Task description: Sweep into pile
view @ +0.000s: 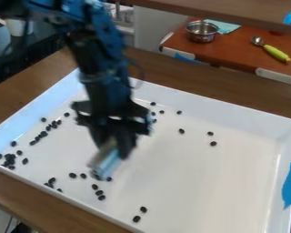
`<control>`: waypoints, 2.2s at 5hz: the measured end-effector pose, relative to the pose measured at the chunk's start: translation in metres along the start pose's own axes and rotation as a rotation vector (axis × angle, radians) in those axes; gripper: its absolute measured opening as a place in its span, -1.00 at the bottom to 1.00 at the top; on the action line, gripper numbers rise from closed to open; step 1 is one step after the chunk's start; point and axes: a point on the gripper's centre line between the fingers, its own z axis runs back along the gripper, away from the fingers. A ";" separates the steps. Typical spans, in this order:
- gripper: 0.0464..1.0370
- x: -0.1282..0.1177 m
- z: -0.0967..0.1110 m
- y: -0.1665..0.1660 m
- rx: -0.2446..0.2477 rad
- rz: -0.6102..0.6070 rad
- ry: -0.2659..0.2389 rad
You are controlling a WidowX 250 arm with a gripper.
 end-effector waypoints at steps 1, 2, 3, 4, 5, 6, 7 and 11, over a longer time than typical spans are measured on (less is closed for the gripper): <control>-0.34 -0.002 -0.018 -0.042 0.032 0.000 0.022; -0.34 -0.005 -0.029 -0.080 0.046 -0.012 0.008; -0.34 -0.013 -0.040 -0.100 0.056 -0.024 0.006; -0.34 -0.015 -0.046 -0.110 0.061 -0.049 -0.014; -0.34 -0.012 -0.052 -0.111 0.066 -0.065 -0.055; -0.34 -0.017 -0.061 -0.102 0.080 -0.083 -0.063; -0.34 -0.019 -0.060 -0.091 0.072 -0.090 -0.087; -0.34 -0.041 -0.043 -0.010 0.089 -0.152 -0.099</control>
